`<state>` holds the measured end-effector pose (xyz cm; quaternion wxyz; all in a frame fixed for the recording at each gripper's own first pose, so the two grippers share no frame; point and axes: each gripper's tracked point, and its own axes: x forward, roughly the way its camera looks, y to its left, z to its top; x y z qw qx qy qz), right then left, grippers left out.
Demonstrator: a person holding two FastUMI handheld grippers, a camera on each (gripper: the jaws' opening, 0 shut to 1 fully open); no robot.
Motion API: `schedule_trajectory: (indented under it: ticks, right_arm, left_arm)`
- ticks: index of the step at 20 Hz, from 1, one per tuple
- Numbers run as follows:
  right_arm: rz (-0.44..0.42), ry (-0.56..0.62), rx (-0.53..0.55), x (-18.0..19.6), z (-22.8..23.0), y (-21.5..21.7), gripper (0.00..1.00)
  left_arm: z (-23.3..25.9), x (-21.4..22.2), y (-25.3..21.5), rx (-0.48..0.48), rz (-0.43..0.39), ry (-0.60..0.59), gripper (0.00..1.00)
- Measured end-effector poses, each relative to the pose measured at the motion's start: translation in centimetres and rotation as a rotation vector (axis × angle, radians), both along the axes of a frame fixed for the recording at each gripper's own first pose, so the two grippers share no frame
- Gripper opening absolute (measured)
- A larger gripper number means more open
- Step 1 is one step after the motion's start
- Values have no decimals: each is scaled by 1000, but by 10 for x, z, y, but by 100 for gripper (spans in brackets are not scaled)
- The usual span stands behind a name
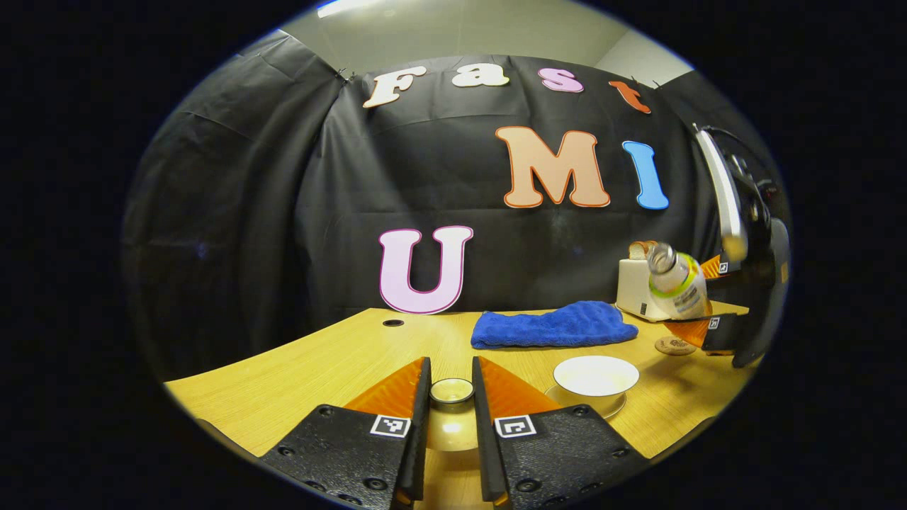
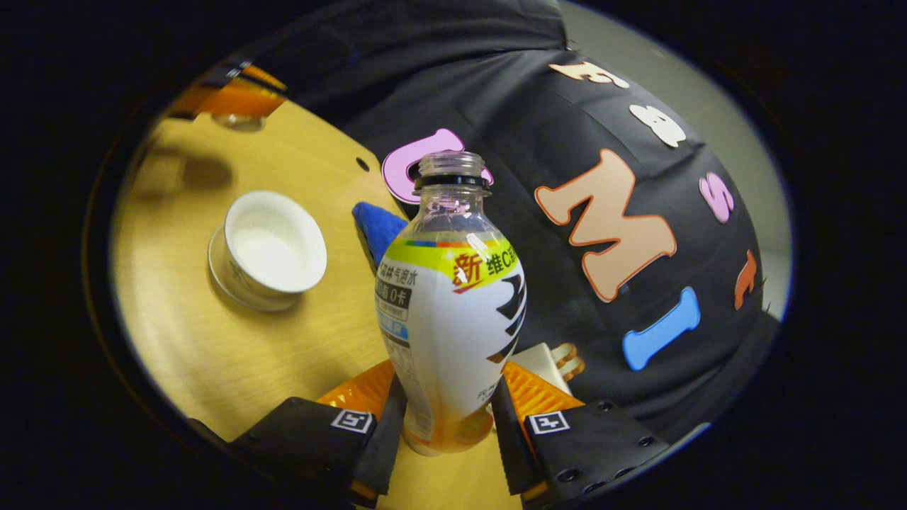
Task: Open the teacup lid with one hand, grasp the water bottle and pour water into the teacup with the other hand; after pouring, place the water bottle on the coaster and then close the teacup lid.
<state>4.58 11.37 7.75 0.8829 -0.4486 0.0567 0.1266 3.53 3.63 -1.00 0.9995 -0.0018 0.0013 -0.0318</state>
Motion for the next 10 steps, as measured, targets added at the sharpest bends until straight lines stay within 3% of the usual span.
schedule_trajectory:
  ticks: [5, 6, 10]
  right_arm:
    - [20, 162, 380, -5, 27, 0, 62]
    - [20, 176, 447, -6, 32, -4, 65]
    - [3, 168, 590, -5, 44, -24, 63]
  left_arm:
    - [0, 0, -1, 0, 0, 0, 29]
    - [0, 0, -1, 0, 0, 0, 29]
    - [0, -1, -1, -1, 0, -1, 29]
